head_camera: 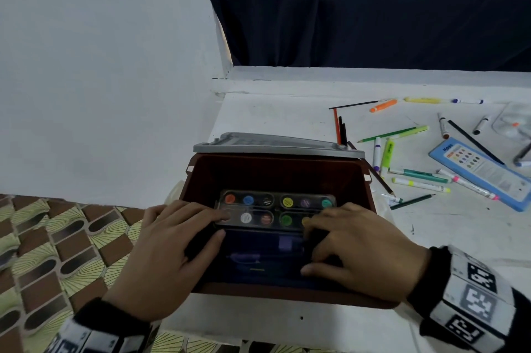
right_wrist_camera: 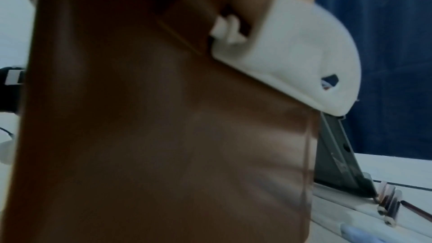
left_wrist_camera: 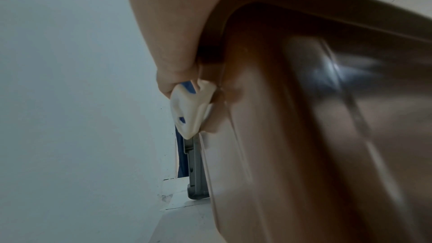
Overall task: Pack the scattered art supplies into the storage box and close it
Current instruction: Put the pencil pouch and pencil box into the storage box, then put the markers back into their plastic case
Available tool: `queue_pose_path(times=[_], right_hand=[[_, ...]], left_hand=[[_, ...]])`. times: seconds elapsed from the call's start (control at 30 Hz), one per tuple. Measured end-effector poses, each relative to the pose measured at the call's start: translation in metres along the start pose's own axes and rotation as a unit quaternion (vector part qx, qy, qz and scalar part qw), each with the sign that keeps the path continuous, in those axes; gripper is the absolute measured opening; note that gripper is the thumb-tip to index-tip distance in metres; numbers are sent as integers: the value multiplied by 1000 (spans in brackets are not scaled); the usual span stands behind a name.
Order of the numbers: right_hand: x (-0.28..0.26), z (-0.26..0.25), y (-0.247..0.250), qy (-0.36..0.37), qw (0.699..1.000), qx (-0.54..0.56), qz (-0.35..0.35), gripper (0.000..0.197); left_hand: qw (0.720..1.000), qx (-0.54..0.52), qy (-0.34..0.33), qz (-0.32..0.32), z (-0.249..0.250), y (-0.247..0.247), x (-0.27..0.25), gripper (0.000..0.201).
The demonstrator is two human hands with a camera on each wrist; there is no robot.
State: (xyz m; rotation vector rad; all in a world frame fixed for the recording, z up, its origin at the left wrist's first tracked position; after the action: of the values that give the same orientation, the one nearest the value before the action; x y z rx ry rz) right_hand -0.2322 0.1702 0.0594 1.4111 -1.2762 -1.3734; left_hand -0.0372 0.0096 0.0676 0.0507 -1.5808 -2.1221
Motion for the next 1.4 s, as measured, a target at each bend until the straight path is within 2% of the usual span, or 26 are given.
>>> queue_pose_path(times=[0.07,0.13,0.2,0.33,0.43,0.53,0.6,0.67,0.77,0.87,1.0,1.17,1.3,1.4], right_hand=[[2,3,-3,-26,999,-18,10,42],[4,8,-4,-55,997,-39,35,38],[5,9,-4,-76,995,-49,38,46],[5,6,-1,-102,990,-96,-8,66],[4,3,3,-104,988,-109,19,60],[4,7,2,-104,991,-71,48,56],[1,8,6,-92,990,18,106,52],[-10,11,12,-78,965,149,203,41],[-37,18,23,-81,896,266,347,24],[-71,32,30,-120,833,337,423,21],[-123,71,32,-152,748,456,457,17],[-190,131,25,-177,689,512,481,13],[-243,180,7,-204,667,551,458,14],[-283,223,-10,-240,669,547,442,15]], left_hand=[[1000,-3,1,2,0,0,1,33],[1000,-3,2,1,1,0,2,32],[1000,-5,6,-2,1,0,1,32],[1000,-5,6,0,4,2,1,34],[1000,21,4,16,8,5,-1,32],[998,39,13,57,11,11,-2,29],[997,31,11,72,15,14,-2,28],[998,19,0,67,26,13,-2,26],[997,-27,-30,64,52,9,4,24],[992,-93,-50,73,86,4,14,26],[969,-226,-45,89,134,-11,36,26],[933,-340,-57,102,203,-42,67,20],[915,-391,-50,88,259,-85,87,32],[894,-443,-14,70,300,-126,101,25]])
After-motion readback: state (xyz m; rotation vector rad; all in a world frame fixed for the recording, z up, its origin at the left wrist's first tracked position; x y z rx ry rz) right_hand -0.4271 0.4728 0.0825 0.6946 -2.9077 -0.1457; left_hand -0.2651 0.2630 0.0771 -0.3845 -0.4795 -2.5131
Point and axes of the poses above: each hand's wrist, its own x-axis towards the middle knuckle, its own y-axis out of the back of the hand, z = x × y, the point moved 5 cm from there along x, towards the middle knuckle, and after that the axes turned 5 degrees about -y, right-handed, at the moved point
